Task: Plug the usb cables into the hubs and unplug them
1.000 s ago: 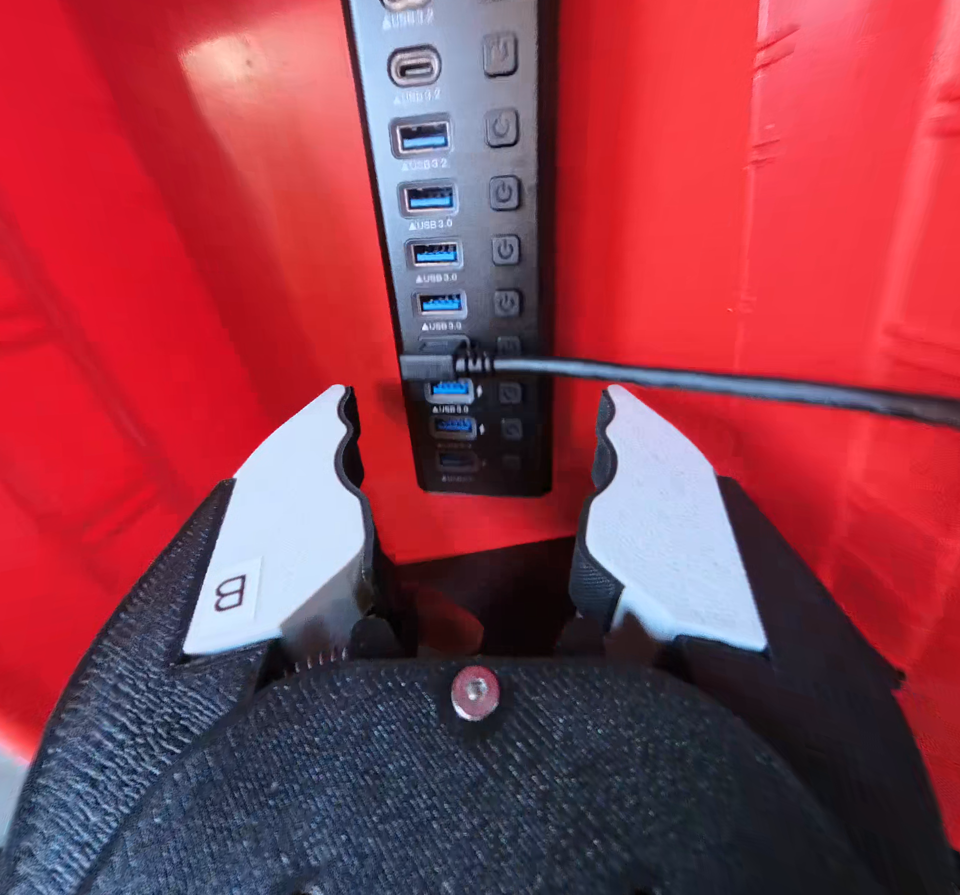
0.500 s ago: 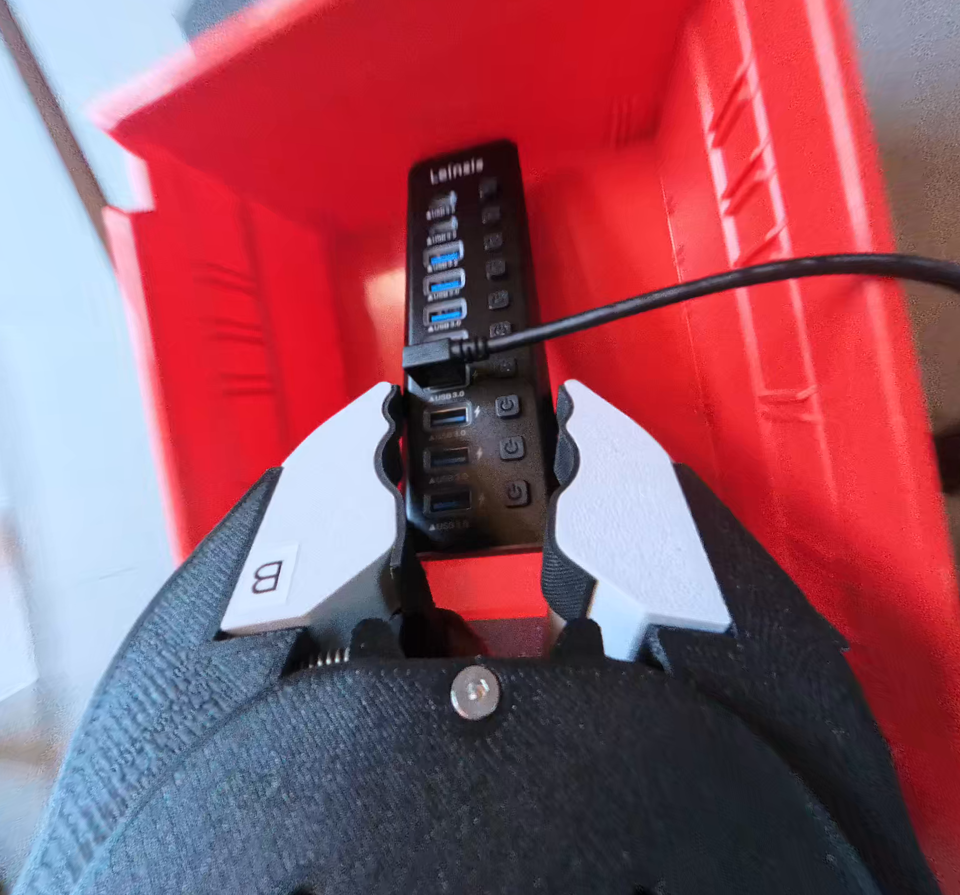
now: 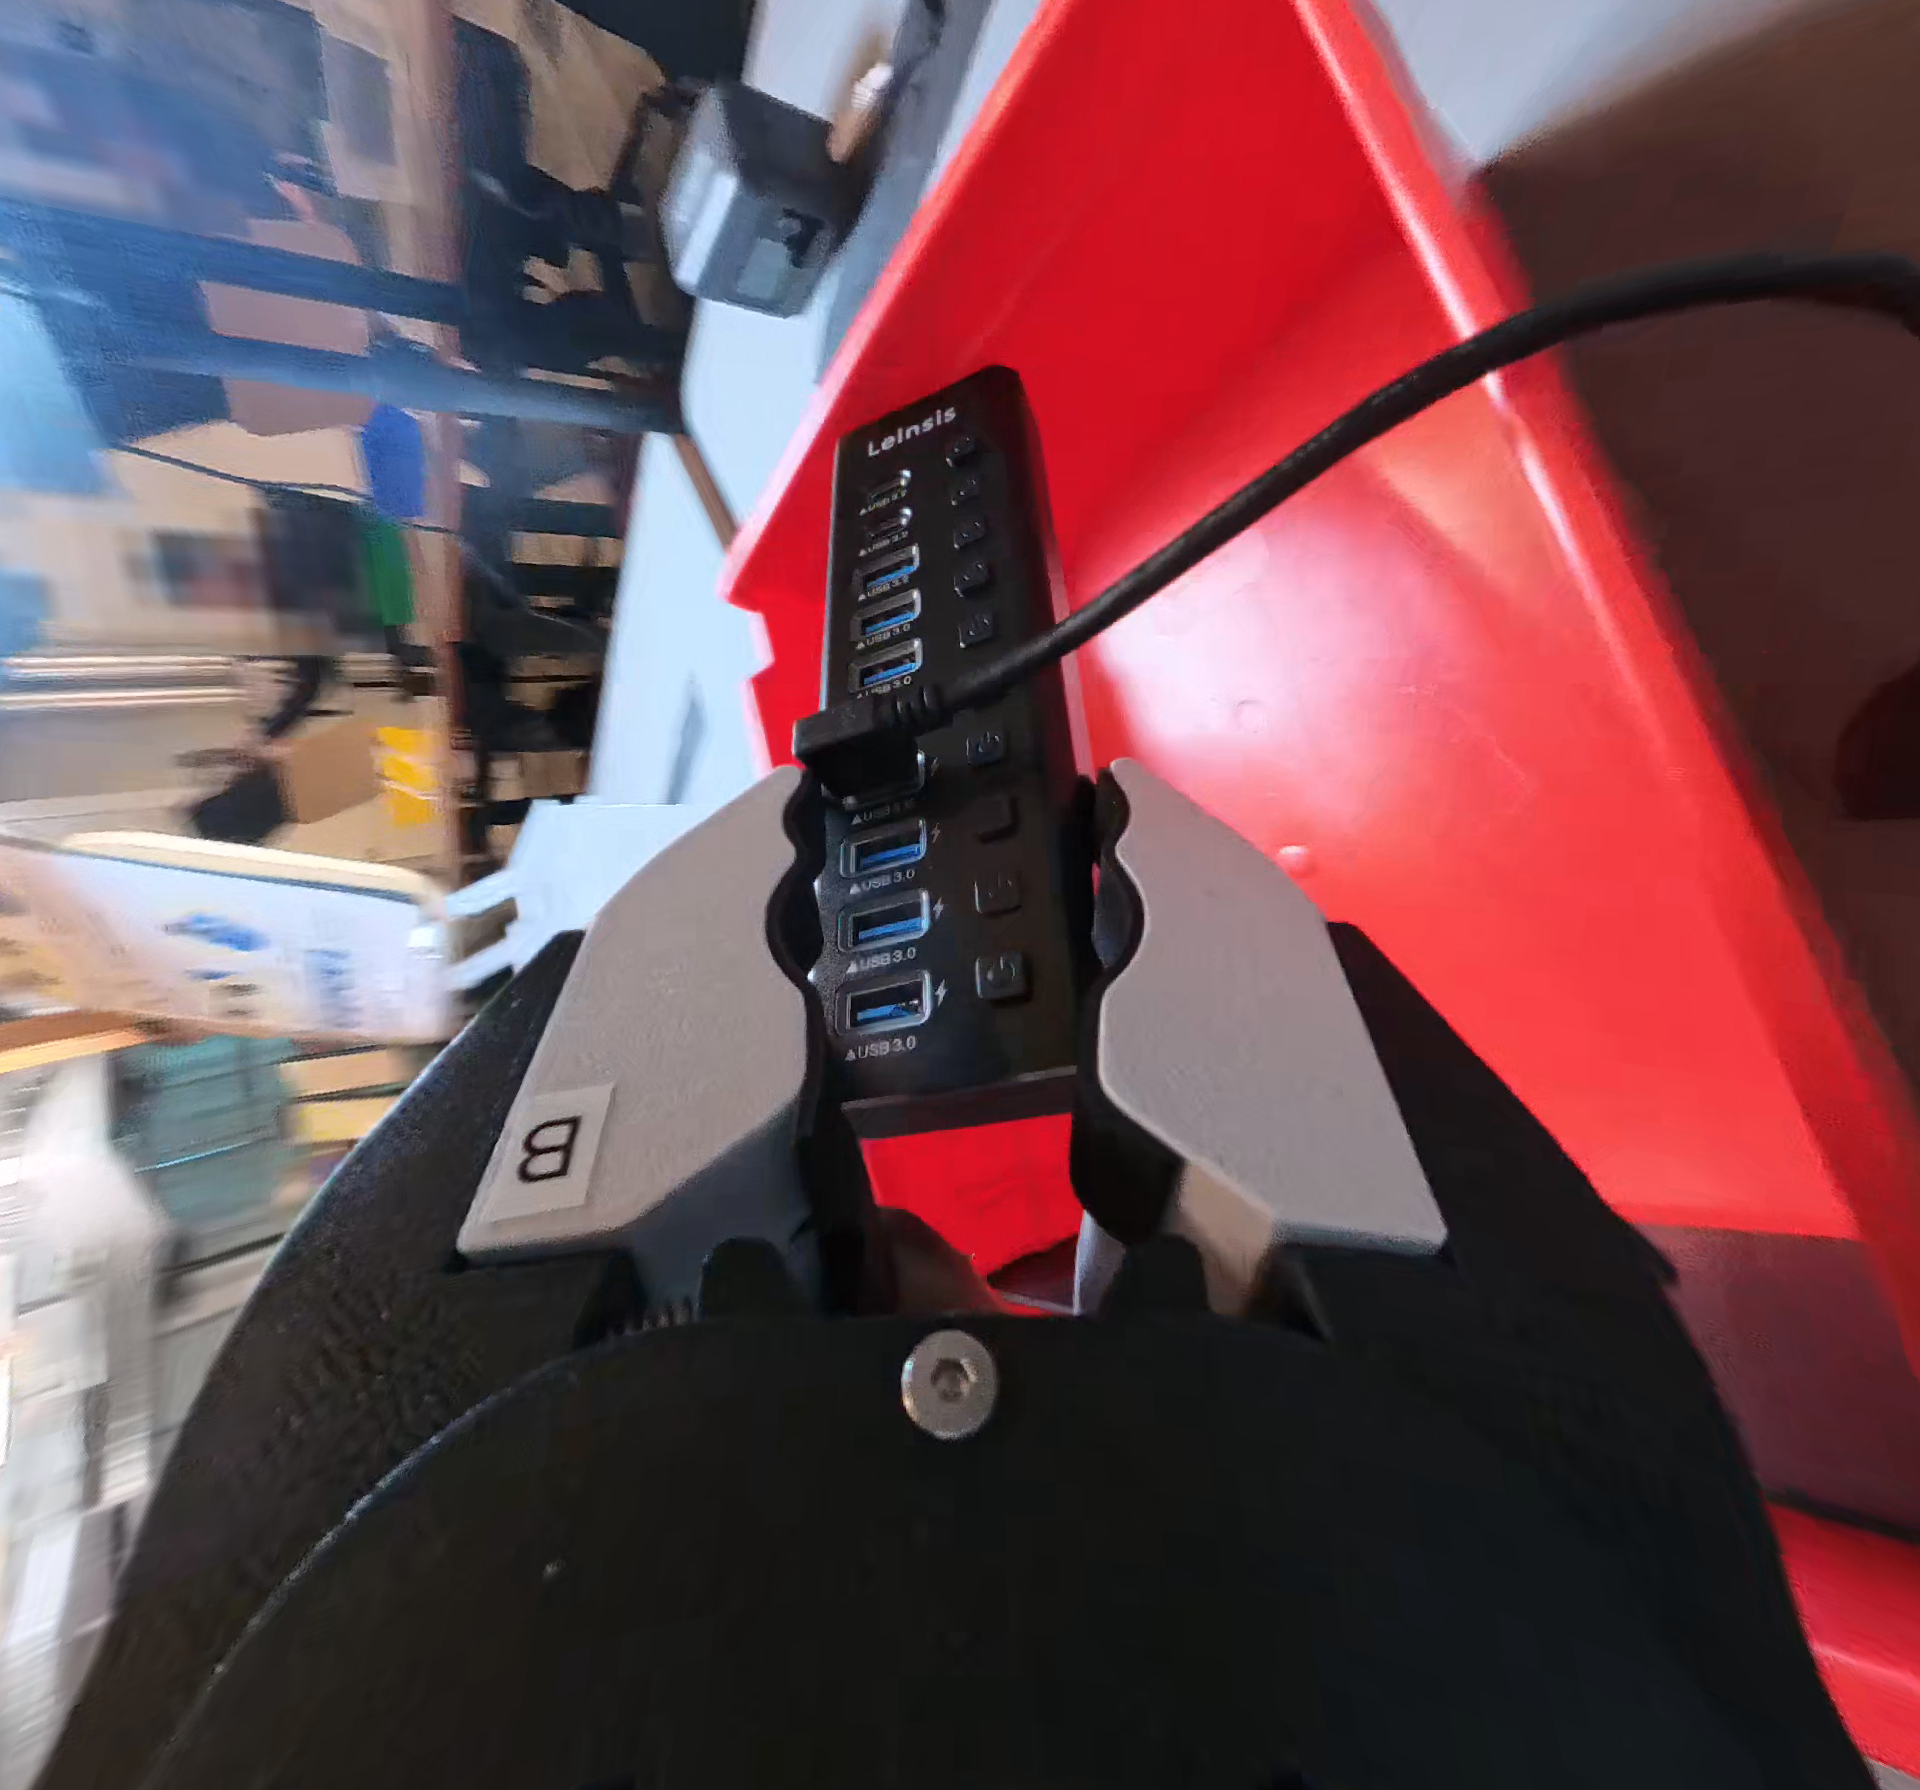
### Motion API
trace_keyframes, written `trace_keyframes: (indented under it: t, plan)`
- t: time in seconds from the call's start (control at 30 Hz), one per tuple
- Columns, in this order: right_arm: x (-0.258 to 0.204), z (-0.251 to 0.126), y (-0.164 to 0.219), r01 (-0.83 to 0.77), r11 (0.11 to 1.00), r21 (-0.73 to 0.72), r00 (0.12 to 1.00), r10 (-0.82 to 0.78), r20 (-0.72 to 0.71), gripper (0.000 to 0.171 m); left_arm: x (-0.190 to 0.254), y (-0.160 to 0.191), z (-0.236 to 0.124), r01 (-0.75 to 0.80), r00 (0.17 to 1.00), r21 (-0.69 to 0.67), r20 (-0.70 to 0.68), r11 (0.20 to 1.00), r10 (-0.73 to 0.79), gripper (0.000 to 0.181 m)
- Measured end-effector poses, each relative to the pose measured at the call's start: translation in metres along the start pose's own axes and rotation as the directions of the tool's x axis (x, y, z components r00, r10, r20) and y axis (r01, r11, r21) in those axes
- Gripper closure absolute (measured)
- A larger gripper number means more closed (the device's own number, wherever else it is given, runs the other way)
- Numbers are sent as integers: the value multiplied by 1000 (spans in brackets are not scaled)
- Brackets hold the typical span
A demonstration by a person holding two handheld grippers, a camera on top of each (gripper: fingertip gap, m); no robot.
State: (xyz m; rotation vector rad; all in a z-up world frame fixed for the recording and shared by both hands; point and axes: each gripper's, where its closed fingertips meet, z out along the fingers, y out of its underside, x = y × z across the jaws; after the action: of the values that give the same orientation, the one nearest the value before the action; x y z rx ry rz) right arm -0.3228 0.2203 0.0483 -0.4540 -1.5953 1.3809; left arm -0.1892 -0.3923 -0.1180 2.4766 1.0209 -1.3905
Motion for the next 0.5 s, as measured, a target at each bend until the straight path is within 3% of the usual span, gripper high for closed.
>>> trace_keyframes:
  t: [0.13,0.27,0.33,0.37,0.5]
  plan:
    - [2,-2,-1,1,1000,8,1000,-1,-9,48,44,8,23,249,905,-24,-350,968,-241,132]
    - [5,-4,-4,3,1000,22,1000,-3,-29,50,64,31,43,319,822,-151,-447,936,-352,133]
    - [5,-4,-5,1,1000,25,1000,-1,-29,51,76,40,46,292,777,-210,-516,933,-360,150]
    - [5,-4,-5,2,1000,24,1000,-2,-28,51,73,41,47,291,786,-216,-501,932,-362,150]
    - [4,-2,-3,9,1000,18,1000,-9,-26,52,72,46,48,231,778,-254,-531,939,-335,118]
